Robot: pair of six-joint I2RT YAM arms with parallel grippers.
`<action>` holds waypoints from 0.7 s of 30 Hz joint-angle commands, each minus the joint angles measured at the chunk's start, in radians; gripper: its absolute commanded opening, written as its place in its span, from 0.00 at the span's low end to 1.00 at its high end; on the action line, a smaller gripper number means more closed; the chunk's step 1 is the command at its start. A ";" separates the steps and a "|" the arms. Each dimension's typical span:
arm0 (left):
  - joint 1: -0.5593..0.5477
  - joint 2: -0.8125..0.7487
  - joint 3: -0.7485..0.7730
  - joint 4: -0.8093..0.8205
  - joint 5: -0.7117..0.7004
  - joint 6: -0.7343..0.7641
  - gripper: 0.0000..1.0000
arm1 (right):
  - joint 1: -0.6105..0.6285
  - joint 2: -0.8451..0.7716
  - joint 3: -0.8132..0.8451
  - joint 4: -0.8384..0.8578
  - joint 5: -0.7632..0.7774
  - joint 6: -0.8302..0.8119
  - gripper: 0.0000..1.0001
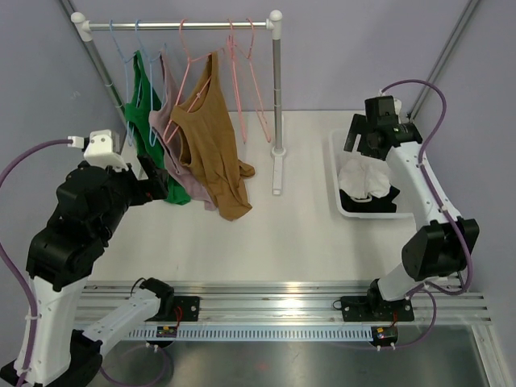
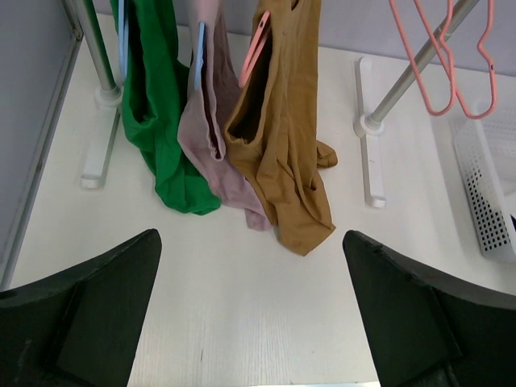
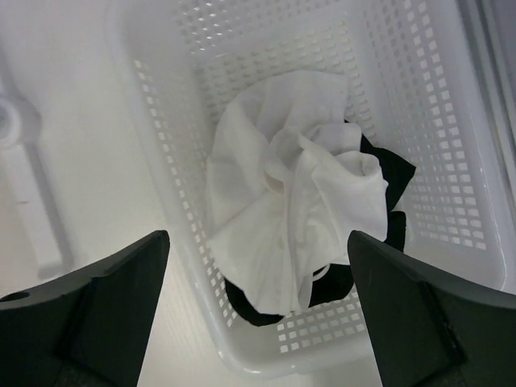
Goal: Remove the tank top from the hanger
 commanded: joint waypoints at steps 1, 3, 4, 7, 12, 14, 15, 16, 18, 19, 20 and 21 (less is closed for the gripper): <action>-0.001 0.062 0.101 0.005 0.026 0.020 0.99 | -0.002 -0.196 -0.007 0.063 -0.140 0.023 0.99; -0.001 0.132 0.147 0.041 0.037 0.045 0.99 | -0.002 -0.288 -0.132 0.176 -0.309 0.037 0.99; -0.001 0.157 0.162 0.054 0.048 0.053 0.99 | -0.002 -0.372 -0.171 0.212 -0.375 0.037 0.99; 0.000 0.304 0.255 0.075 0.030 0.066 0.99 | -0.002 -0.486 -0.266 0.281 -0.544 0.055 0.99; 0.026 0.511 0.453 0.081 0.040 0.102 0.99 | -0.002 -0.603 -0.346 0.315 -0.720 0.089 0.99; 0.042 0.574 0.492 0.095 0.042 0.135 0.99 | -0.002 -0.632 -0.375 0.335 -0.765 0.098 1.00; 0.049 0.587 0.500 0.127 0.046 0.145 0.99 | -0.002 -0.646 -0.404 0.353 -0.806 0.115 1.00; 0.061 0.601 0.522 0.137 0.057 0.149 0.99 | -0.002 -0.669 -0.418 0.361 -0.826 0.121 0.99; 0.104 0.628 0.530 0.185 0.104 0.181 0.99 | 0.000 -0.689 -0.460 0.381 -0.879 0.137 0.99; 0.115 0.633 0.514 0.210 0.149 0.192 0.99 | -0.002 -0.706 -0.472 0.384 -0.888 0.140 0.99; 0.134 0.633 0.503 0.236 0.167 0.215 0.99 | -0.002 -0.717 -0.484 0.388 -0.893 0.141 1.00; 0.141 0.637 0.491 0.285 0.183 0.223 0.99 | 0.000 -0.726 -0.505 0.388 -0.896 0.144 1.00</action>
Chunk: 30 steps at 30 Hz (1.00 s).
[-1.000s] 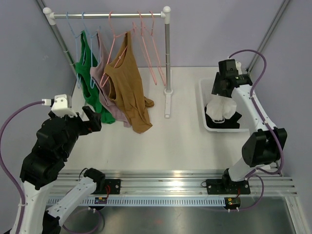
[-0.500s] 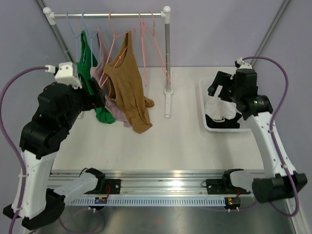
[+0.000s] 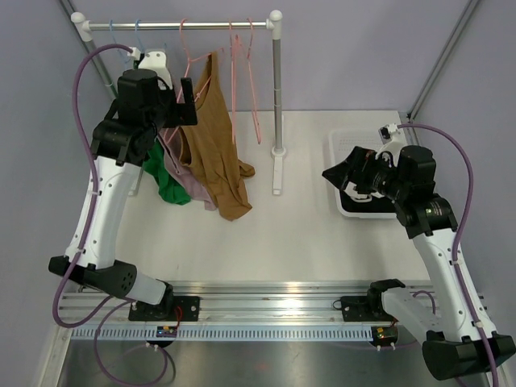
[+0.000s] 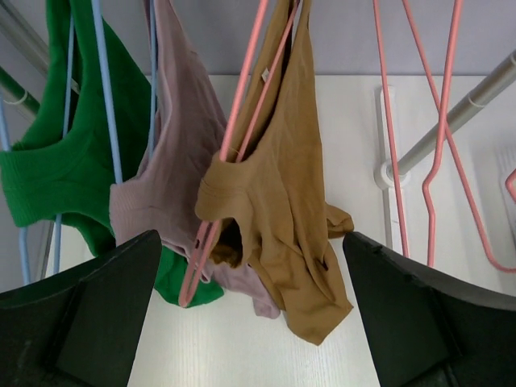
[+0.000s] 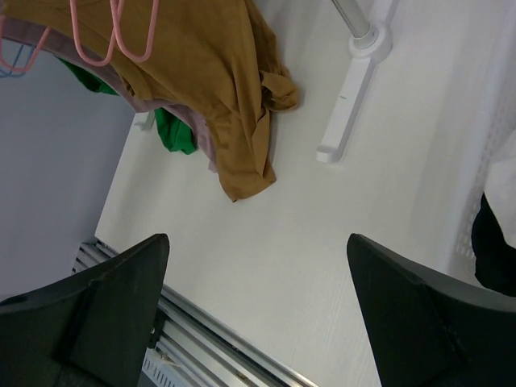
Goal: Remove the tank top from the hanger
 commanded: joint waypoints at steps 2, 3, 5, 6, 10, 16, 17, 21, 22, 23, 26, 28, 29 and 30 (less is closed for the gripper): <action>0.062 -0.004 0.041 0.184 0.125 0.086 0.99 | -0.002 -0.069 -0.063 0.089 -0.111 0.039 0.99; 0.072 0.035 0.056 0.187 0.141 0.090 0.99 | 0.000 -0.077 -0.074 0.100 -0.128 0.047 0.99; 0.092 0.088 0.133 0.172 0.158 0.108 0.99 | -0.002 -0.109 -0.103 0.130 -0.129 0.091 0.99; 0.100 0.114 0.164 0.146 0.167 0.115 0.99 | -0.002 -0.122 -0.117 0.138 -0.098 0.117 1.00; 0.132 0.232 0.260 0.126 0.207 0.115 0.99 | 0.000 -0.208 -0.170 0.204 -0.099 0.188 0.99; 0.146 0.327 0.351 0.117 0.233 0.119 0.99 | -0.002 -0.264 -0.158 0.164 -0.122 0.148 1.00; 0.148 0.346 0.354 0.120 0.234 0.118 0.99 | -0.002 -0.267 -0.157 0.152 -0.126 0.136 0.99; 0.148 0.389 0.386 0.106 0.262 0.116 0.77 | 0.000 -0.279 -0.163 0.146 -0.151 0.120 0.99; 0.149 0.390 0.392 0.103 0.268 0.118 0.71 | 0.000 -0.279 -0.164 0.144 -0.155 0.117 0.99; 0.149 0.392 0.385 0.107 0.267 0.118 0.66 | -0.002 -0.279 -0.164 0.146 -0.159 0.114 0.99; 0.149 0.390 0.376 0.113 0.264 0.118 0.33 | -0.002 -0.267 -0.166 0.143 -0.174 0.111 0.98; 0.149 0.384 0.374 0.110 0.260 0.115 0.22 | -0.002 -0.258 -0.164 0.140 -0.179 0.110 0.98; 0.148 0.381 0.374 0.113 0.260 0.115 0.20 | -0.002 -0.255 -0.164 0.138 -0.183 0.108 0.98; 0.149 0.381 0.374 0.113 0.260 0.113 0.16 | -0.002 -0.255 -0.163 0.138 -0.188 0.108 0.98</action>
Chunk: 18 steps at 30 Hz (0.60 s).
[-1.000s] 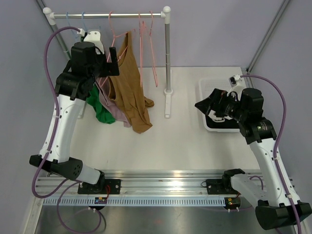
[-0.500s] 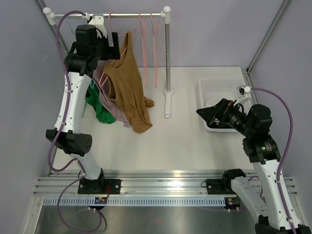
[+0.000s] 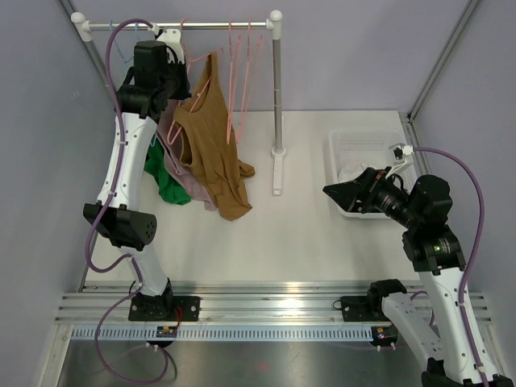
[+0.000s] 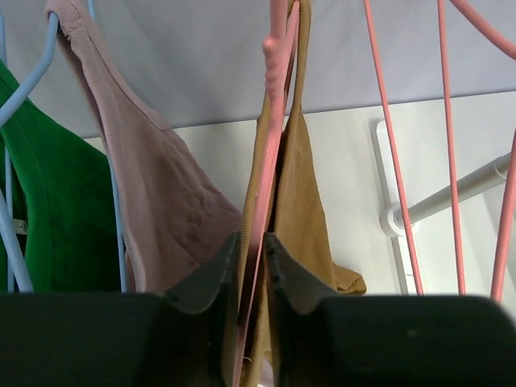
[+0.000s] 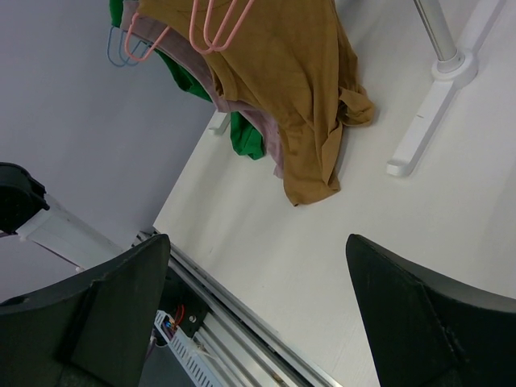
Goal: Remove the tank top from the hanger
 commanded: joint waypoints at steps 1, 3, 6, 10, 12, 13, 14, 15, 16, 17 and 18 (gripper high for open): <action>0.004 -0.024 0.043 0.025 0.025 0.003 0.11 | -0.002 0.009 0.013 0.009 -0.039 -0.022 0.97; 0.005 -0.026 0.051 0.022 0.023 0.000 0.01 | -0.002 0.009 0.022 -0.007 -0.039 -0.033 0.98; 0.004 -0.038 0.072 0.019 0.048 -0.021 0.00 | -0.002 0.003 0.030 -0.013 -0.032 -0.039 0.97; 0.002 -0.069 0.092 0.019 0.098 -0.061 0.00 | -0.002 0.006 0.044 -0.019 -0.036 -0.040 0.97; 0.001 -0.095 0.091 0.030 0.095 -0.069 0.00 | 0.000 0.006 0.052 -0.023 -0.036 -0.042 0.98; -0.001 -0.106 0.089 0.030 0.088 -0.072 0.00 | -0.002 0.006 0.055 -0.028 -0.038 -0.042 0.98; -0.002 -0.121 0.089 0.025 0.086 -0.076 0.00 | -0.002 0.005 0.059 -0.031 -0.039 -0.042 0.98; -0.004 -0.132 0.089 0.024 0.086 -0.079 0.00 | -0.002 0.005 0.062 -0.031 -0.039 -0.042 0.98; -0.008 -0.143 0.082 0.022 0.086 -0.086 0.00 | -0.002 0.003 0.070 -0.031 -0.041 -0.043 0.98; -0.011 -0.155 0.076 0.021 0.086 -0.090 0.00 | -0.002 0.003 0.070 -0.033 -0.039 -0.043 0.98; -0.014 -0.178 0.072 0.018 0.083 -0.098 0.00 | -0.002 0.005 0.073 -0.033 -0.039 -0.045 0.98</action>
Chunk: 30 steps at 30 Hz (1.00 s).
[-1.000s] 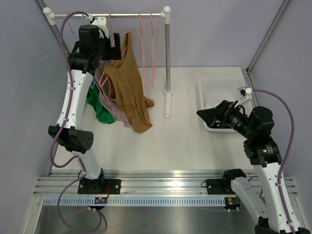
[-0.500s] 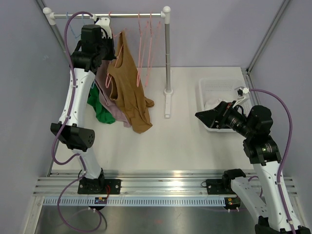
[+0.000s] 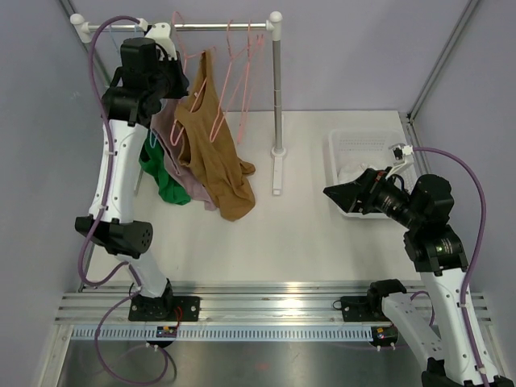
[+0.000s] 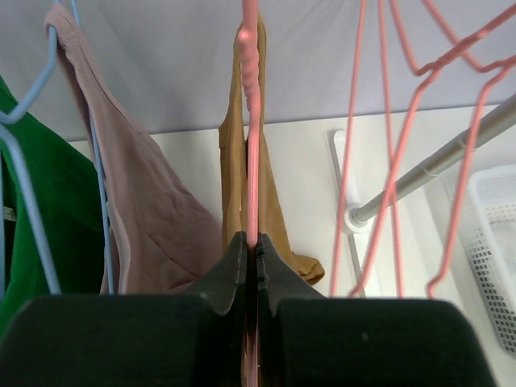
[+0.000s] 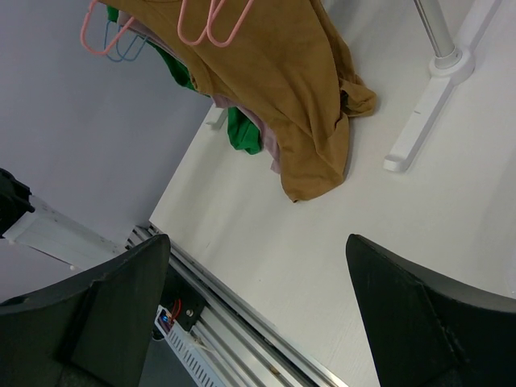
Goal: Remove the tank top from the hanger
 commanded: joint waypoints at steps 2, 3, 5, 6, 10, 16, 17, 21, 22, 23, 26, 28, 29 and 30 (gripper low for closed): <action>-0.018 -0.143 0.020 0.065 0.024 -0.050 0.00 | -0.002 -0.002 0.058 0.012 -0.031 -0.018 0.98; -0.021 -0.172 0.009 0.070 0.030 -0.054 0.00 | -0.002 -0.001 0.061 0.011 -0.031 -0.018 0.98; -0.024 -0.197 -0.015 0.076 0.032 -0.062 0.00 | -0.002 0.002 0.069 0.006 -0.037 -0.021 0.98; -0.026 -0.206 -0.015 0.077 0.035 -0.065 0.00 | -0.002 -0.001 0.070 0.005 -0.040 -0.020 0.98; -0.024 -0.257 -0.027 0.012 0.044 -0.096 0.00 | -0.002 -0.005 0.081 -0.004 -0.037 -0.024 0.98; -0.029 -0.456 -0.286 0.011 0.081 -0.157 0.00 | 0.000 0.008 0.080 0.017 -0.055 -0.008 0.98; -0.029 -0.543 -0.341 0.019 0.081 -0.163 0.00 | -0.002 0.011 0.080 0.022 -0.072 -0.006 0.98; -0.038 -0.776 -0.658 0.086 0.157 -0.200 0.00 | -0.002 0.036 0.058 0.063 -0.135 0.022 0.97; -0.039 -0.825 -0.702 0.083 0.166 -0.199 0.00 | -0.002 0.037 0.046 0.078 -0.139 0.031 0.97; -0.039 -0.908 -0.742 0.071 0.167 -0.196 0.00 | 0.000 0.048 0.032 0.092 -0.141 0.038 0.96; -0.041 -1.027 -0.900 0.022 0.162 -0.183 0.00 | 0.003 0.097 -0.023 0.150 -0.182 0.075 0.93; -0.041 -1.117 -0.951 -0.036 0.162 -0.180 0.00 | 0.023 0.128 -0.066 0.204 -0.184 0.098 0.91; -0.041 -1.146 -1.001 -0.053 0.182 -0.177 0.00 | 0.046 0.155 -0.078 0.216 -0.161 0.097 0.91; -0.041 -1.185 -1.020 -0.079 0.230 -0.174 0.00 | 0.113 0.169 -0.100 0.238 -0.129 0.076 0.91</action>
